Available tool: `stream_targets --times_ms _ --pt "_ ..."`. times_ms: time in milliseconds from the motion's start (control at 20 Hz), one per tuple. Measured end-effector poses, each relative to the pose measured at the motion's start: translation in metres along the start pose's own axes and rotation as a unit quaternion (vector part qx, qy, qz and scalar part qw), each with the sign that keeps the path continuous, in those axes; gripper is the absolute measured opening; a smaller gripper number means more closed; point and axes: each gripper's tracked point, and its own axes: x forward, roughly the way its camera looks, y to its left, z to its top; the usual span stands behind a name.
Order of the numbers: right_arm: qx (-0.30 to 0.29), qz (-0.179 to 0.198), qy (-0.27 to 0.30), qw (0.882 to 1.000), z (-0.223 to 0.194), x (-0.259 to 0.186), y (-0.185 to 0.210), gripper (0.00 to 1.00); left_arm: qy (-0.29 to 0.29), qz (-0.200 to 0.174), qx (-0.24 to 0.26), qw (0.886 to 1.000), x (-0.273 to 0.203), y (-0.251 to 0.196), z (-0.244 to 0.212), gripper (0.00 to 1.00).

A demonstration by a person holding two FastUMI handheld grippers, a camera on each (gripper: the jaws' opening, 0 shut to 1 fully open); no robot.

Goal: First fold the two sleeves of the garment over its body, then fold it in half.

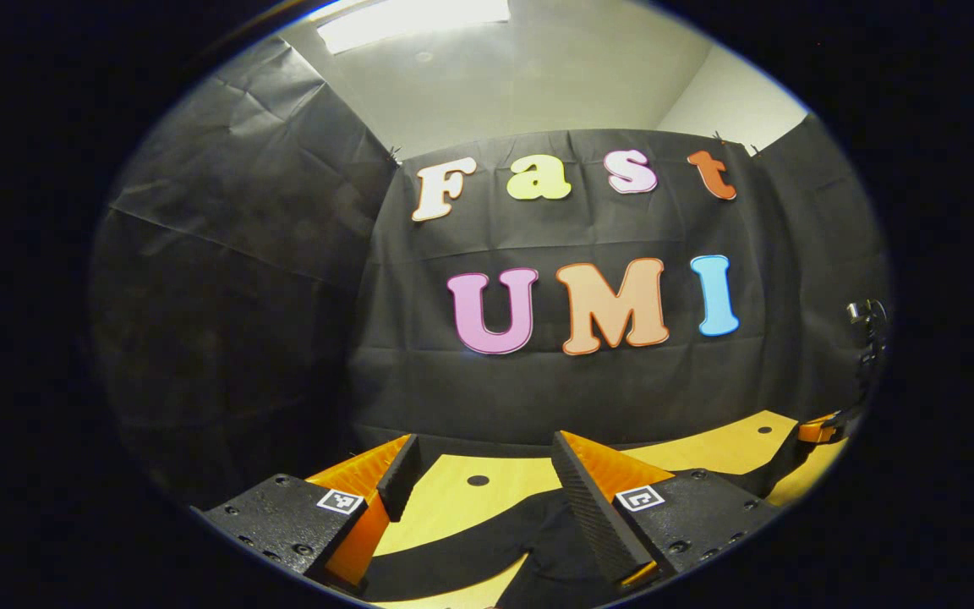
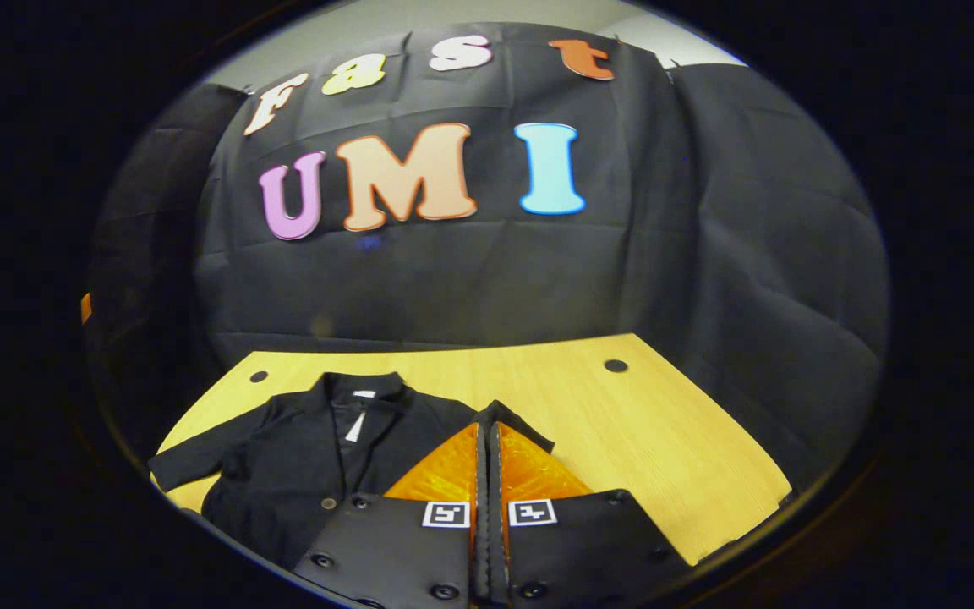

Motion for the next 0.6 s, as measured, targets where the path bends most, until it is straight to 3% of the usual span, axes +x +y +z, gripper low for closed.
stream_targets --times_ms 600 --pt "-0.042 0.112 -0.001 0.993 0.015 0.027 0.149 0.02 0.014 0.057 0.001 0.998 -0.014 0.081 -0.018 0.94"
